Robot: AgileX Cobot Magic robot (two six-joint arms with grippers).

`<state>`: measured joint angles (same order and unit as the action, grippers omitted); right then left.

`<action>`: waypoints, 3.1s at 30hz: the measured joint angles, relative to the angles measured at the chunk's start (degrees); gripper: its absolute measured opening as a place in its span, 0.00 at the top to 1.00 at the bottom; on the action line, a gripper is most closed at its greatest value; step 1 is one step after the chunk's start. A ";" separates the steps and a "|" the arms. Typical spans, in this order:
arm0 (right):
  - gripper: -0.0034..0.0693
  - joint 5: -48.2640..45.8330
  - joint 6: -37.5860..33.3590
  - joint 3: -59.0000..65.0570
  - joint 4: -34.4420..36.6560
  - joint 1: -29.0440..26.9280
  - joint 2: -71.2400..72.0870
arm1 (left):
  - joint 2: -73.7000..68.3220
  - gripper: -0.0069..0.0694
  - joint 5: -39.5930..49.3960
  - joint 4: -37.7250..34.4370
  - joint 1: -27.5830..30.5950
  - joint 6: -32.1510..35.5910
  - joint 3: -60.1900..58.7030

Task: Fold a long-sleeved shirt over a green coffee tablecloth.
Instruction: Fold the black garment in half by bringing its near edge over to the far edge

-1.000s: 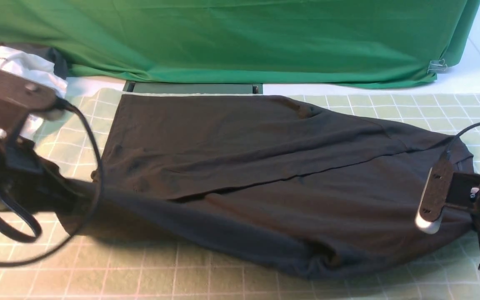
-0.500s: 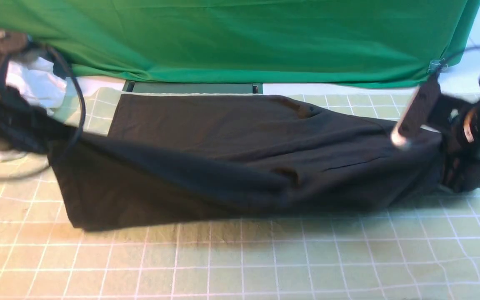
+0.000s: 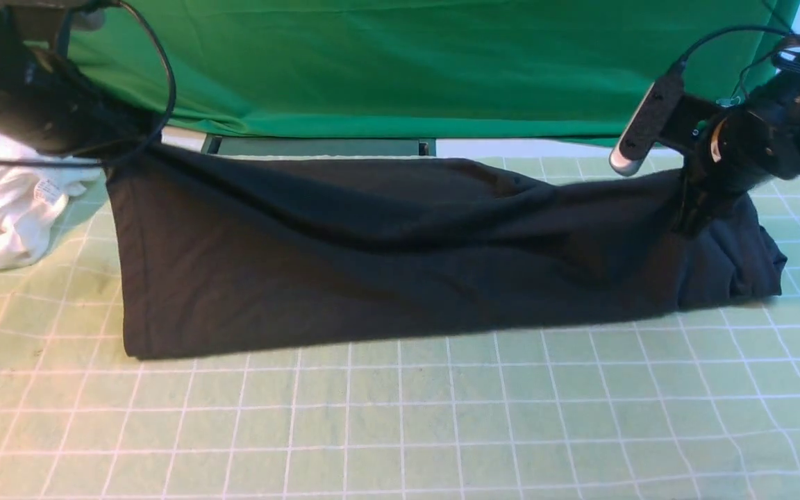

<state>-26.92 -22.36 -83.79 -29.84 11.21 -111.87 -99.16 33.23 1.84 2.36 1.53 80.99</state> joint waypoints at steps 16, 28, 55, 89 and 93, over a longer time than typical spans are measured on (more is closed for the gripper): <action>0.90 2.60 0.00 -11.13 1.87 -2.27 -12.11 | -19.13 0.95 -1.60 -0.35 1.04 0.00 17.93; 0.67 7.37 0.23 -11.19 5.60 -4.22 -12.42 | -24.32 0.93 -7.51 -0.64 1.04 -1.10 20.95; 0.37 -22.77 -11.21 -31.75 28.09 -6.62 -15.10 | -26.32 0.38 4.72 -7.61 2.49 5.22 26.68; 0.93 -12.07 -2.52 -31.96 34.27 -8.49 -23.53 | -32.10 0.53 0.69 -11.29 2.49 7.51 26.74; 0.93 -14.67 -2.58 -34.65 34.40 -8.49 -23.10 | -32.10 0.77 -0.04 -11.24 2.49 9.06 26.74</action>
<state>-41.59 -24.93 -118.44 4.56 2.72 -134.97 -131.26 33.20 -9.40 4.84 10.59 107.73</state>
